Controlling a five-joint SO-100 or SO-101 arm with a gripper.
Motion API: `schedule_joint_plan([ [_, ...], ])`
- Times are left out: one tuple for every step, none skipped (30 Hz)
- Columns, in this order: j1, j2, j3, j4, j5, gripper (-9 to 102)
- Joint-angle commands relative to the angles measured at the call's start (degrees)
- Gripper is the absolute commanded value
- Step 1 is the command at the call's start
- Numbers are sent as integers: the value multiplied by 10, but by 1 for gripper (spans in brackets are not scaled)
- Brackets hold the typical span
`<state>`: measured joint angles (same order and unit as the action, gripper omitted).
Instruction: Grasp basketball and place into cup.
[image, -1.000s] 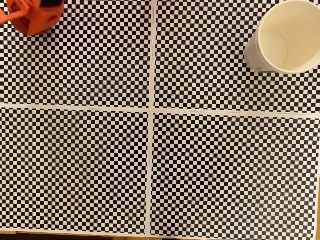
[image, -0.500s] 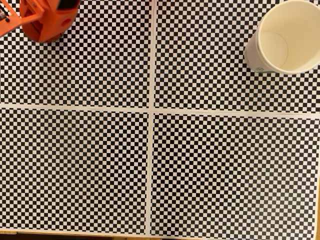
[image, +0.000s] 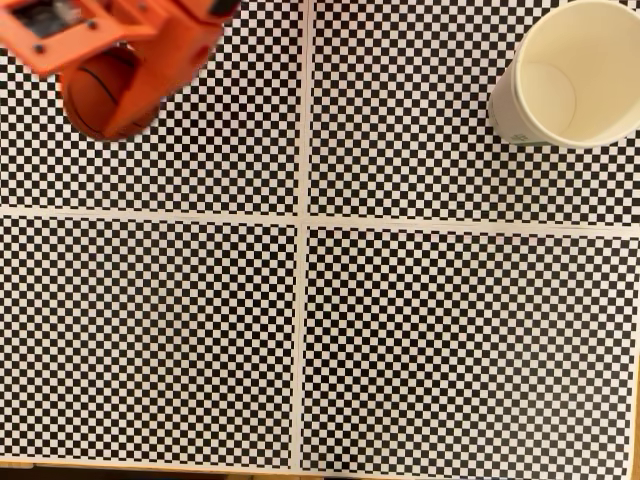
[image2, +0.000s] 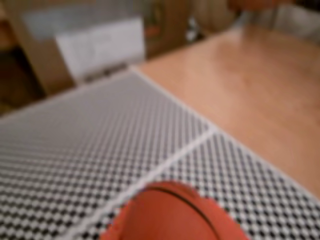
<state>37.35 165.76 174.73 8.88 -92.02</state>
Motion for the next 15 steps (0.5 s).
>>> schedule_joint_plan([
  [-33,104,27,4,1,0],
  [-41,127,28,17,0,0],
  [-50,138,25,27,-1,0],
  [-57,144,21,31,-2,0],
  [-63,150,19,33,-2,0],
  [-69,156,15,36,2,0],
  [-74,158,4,51,7,0],
  [-79,158,-11,68,11,0],
  [-83,157,-25,83,12,0],
  [-88,157,-38,95,12,0],
  [-94,157,-52,109,17,0],
  [-102,157,-66,122,18,0],
  [-110,157,-81,137,18,0],
  [-118,156,-91,146,18,0],
  [-125,156,-101,153,18,0],
])
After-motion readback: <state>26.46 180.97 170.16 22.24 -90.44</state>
